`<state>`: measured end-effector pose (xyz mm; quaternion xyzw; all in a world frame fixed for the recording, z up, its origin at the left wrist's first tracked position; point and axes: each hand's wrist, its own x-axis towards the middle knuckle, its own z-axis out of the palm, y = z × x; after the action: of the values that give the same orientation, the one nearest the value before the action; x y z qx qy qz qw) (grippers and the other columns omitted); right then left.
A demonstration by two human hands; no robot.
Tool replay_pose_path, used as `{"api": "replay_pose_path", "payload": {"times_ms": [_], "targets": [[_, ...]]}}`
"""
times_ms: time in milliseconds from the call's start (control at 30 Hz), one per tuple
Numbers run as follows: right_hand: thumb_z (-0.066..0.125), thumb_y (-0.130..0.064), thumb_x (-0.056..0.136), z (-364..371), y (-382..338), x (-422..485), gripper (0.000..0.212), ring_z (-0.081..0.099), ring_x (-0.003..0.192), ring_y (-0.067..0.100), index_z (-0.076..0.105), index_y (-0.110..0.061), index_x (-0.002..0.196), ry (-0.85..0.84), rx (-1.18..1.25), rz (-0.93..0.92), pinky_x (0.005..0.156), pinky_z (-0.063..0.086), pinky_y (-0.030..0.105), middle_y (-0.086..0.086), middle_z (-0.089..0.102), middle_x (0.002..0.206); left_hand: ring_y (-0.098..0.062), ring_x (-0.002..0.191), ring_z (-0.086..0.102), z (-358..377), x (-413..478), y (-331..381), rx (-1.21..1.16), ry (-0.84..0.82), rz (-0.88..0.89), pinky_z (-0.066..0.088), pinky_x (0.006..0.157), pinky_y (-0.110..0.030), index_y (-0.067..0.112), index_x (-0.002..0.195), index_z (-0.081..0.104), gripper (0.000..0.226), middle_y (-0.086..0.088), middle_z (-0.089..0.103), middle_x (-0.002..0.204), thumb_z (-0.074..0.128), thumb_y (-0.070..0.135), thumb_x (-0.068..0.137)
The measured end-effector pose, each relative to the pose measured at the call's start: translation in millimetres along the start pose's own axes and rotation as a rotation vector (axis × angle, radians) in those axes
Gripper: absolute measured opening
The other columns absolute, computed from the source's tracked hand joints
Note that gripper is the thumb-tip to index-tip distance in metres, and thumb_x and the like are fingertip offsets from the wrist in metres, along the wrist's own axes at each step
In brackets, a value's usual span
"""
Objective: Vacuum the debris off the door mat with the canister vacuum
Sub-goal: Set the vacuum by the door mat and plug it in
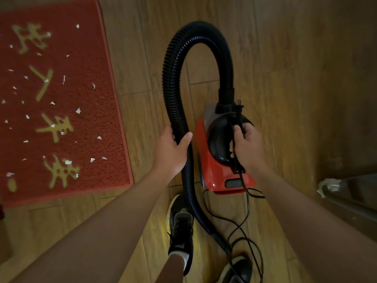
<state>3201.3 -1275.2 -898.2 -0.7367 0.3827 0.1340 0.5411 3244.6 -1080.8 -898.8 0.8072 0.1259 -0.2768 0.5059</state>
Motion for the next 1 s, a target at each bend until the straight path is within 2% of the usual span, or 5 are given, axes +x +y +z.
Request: {"api": "replay_pose_path", "payload": {"times_ms": [133, 267, 467, 633, 1000], "targets": [[0.043, -0.026, 0.108, 0, 8, 3, 0.026, 0.054, 0.047, 0.011, 0.058, -0.008, 0.099, 0.003, -0.023, -0.012, 0.044, 0.044, 0.022, 0.005, 0.059, 0.062, -0.001, 0.103, 0.063, 1, 0, -5, -0.013, 0.006, -0.005, 0.053, 0.093, -0.029, 0.028, 0.119, 0.058, 0.019, 0.02, 0.065, 0.104, 0.063, 0.029, 0.101], [0.042, -0.028, 0.108, -2, 15, 3, 0.025, 0.055, 0.048, 0.01, 0.058, -0.014, 0.095, -0.009, -0.028, -0.015, 0.045, 0.044, 0.021, 0.003, 0.059, 0.062, -0.006, 0.104, 0.064, 3, -1, -10, -0.007, 0.008, -0.011, 0.054, 0.094, -0.033, 0.028, 0.119, 0.058, 0.019, 0.016, 0.066, 0.105, 0.063, 0.03, 0.101], [0.043, -0.029, 0.108, -10, 14, 1, 0.023, 0.058, 0.05, 0.012, 0.058, -0.019, 0.094, -0.029, -0.039, -0.023, 0.047, 0.046, 0.02, 0.003, 0.062, 0.064, 0.003, 0.099, 0.062, 9, -4, -11, -0.011, 0.015, -0.028, 0.05, 0.084, -0.02, 0.029, 0.116, 0.056, 0.016, 0.016, 0.065, 0.104, 0.062, 0.029, 0.101], [0.043, -0.03, 0.108, -15, 12, 0, 0.022, 0.061, 0.053, 0.011, 0.059, -0.024, 0.095, -0.04, -0.068, -0.012, 0.048, 0.047, 0.019, 0.002, 0.066, 0.068, 0.002, 0.1, 0.062, 16, -7, -11, 0.002, 0.041, -0.039, 0.049, 0.083, -0.019, 0.024, 0.124, 0.057, 0.022, 0.014, 0.065, 0.106, 0.061, 0.028, 0.102], [0.043, -0.032, 0.108, -15, 16, -1, 0.021, 0.063, 0.056, 0.012, 0.06, -0.022, 0.102, -0.041, -0.073, -0.011, 0.056, 0.049, 0.028, 0.002, 0.067, 0.07, -0.007, 0.103, 0.064, 19, -8, -15, -0.006, 0.066, -0.079, 0.055, 0.094, -0.034, 0.026, 0.125, 0.056, 0.022, 0.01, 0.066, 0.108, 0.059, 0.03, 0.103]]}}
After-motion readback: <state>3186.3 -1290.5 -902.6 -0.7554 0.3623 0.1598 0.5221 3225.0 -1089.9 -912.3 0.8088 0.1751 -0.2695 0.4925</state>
